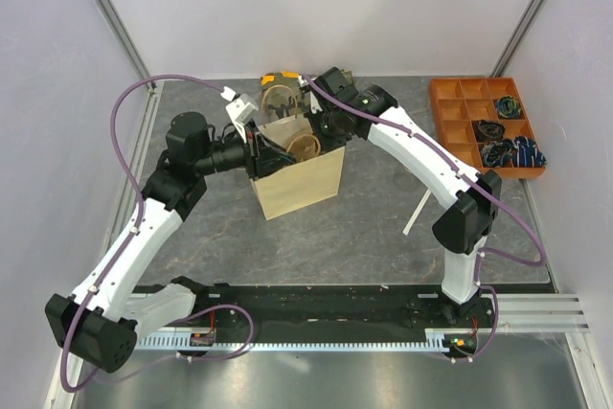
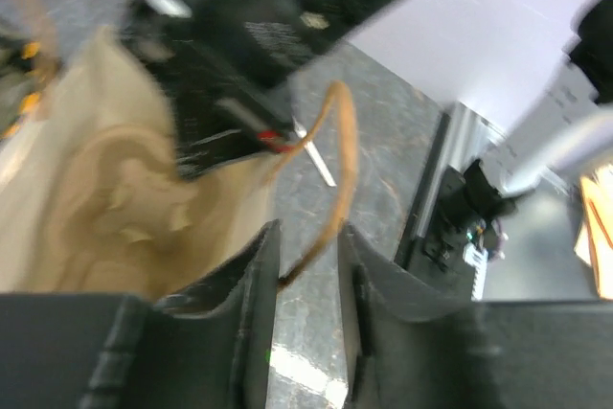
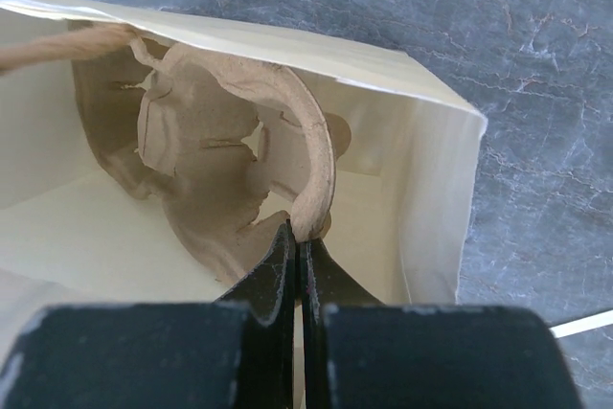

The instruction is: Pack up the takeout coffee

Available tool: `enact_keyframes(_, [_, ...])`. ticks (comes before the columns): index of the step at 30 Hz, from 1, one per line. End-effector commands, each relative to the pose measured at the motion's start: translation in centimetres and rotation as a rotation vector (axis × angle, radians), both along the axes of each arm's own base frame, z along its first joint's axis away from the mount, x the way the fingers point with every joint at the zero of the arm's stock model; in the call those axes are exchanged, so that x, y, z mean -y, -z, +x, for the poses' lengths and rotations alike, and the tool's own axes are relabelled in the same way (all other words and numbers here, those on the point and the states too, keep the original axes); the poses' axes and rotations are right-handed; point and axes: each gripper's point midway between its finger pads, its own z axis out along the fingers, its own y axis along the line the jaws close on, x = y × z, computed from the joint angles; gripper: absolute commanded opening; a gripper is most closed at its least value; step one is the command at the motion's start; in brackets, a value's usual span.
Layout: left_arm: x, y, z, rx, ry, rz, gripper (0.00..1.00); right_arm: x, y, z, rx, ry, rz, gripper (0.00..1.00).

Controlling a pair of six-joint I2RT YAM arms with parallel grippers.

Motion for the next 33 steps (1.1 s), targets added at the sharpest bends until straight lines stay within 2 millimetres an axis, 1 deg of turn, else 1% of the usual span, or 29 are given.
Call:
enact_keyframes(1, [1.8,-0.6,-3.0,0.198,0.185,0.024,0.24,-0.9,-1.9,1.3,0.054,0.037,0.041,0.0])
enact_keyframes(4, [2.5,0.5,-4.2,0.222,0.244,0.06,0.13,-1.3,-2.2,1.6,0.064,0.047,0.044,0.0])
enact_keyframes(6, [2.7,1.6,-4.2,0.233,0.251,0.1,0.06,-1.3,-2.3,1.7,0.063,0.054,0.043,0.0])
enact_keyframes(8, [2.8,2.0,-4.4,0.236,0.252,0.114,0.05,-1.6,-2.4,1.2,0.06,0.045,0.044,0.0])
enact_keyframes(11, [3.1,2.3,-3.7,0.236,0.208,0.128,0.03,-1.9,-1.8,0.6,0.051,0.042,0.032,0.0])
enact_keyframes(13, [3.3,2.6,-3.5,0.215,0.203,0.121,0.02,-2.2,-1.4,0.5,0.042,0.044,0.029,0.0])
enact_keyframes(14, [3.4,2.2,-3.3,0.209,0.189,0.104,0.02,-2.4,-1.4,0.4,0.045,0.038,0.028,0.0])
enact_keyframes(17, [3.7,2.6,-3.5,0.171,0.199,0.081,0.02,-2.8,-1.3,0.5,0.049,0.037,0.024,0.0])
enact_keyframes(20, [3.8,2.4,-3.9,0.172,0.214,0.072,0.02,-2.5,-0.2,0.6,0.05,0.045,-0.019,0.0])
enact_keyframes(22, [3.7,2.2,-4.1,0.179,0.216,0.068,0.02,-1.9,1.0,1.0,0.052,0.057,-0.065,0.0])
enact_keyframes(24, [3.5,1.7,-4.4,0.189,0.208,0.059,0.08,-1.6,1.4,1.4,0.059,0.065,-0.088,0.0])
enact_keyframes(25, [3.3,1.4,-4.6,0.193,0.202,0.054,0.14,-1.7,1.5,1.4,0.06,0.06,-0.095,0.0])
enact_keyframes(26, [2.8,0.4,-4.6,0.197,0.158,0.034,0.24,-1.7,1.5,1.5,0.064,0.062,-0.095,0.0])
enact_keyframes(28, [1.6,-0.8,-4.3,0.177,0.074,0.008,0.36,-1.7,1.0,1.7,0.077,0.061,-0.091,0.0])
enact_keyframes(29, [0.9,-1.5,-4.3,0.124,0.027,-0.027,0.52,-1.5,0.7,1.9,0.089,0.068,-0.097,0.0])
enact_keyframes(30, [-0.8,-2.7,-4.0,0.12,-0.035,-0.063,0.59,-1.4,0.4,1.9,0.099,0.068,-0.099,0.0])
enact_keyframes(31, [-1.5,-3.3,-4.3,0.042,-0.055,-0.11,0.64,-1.1,0.2,1.9,0.105,0.072,-0.105,0.0])
enact_keyframes(32, [-2.4,-3.6,-4.4,0.014,-0.08,-0.131,0.7,-0.8,-0.2,2.0,0.121,0.08,-0.11,0.0])
enact_keyframes(33, [-4.2,-4.2,-3.9,0.005,-0.148,-0.145,0.72,-0.5,-0.2,1.9,0.122,0.082,-0.114,0.0])
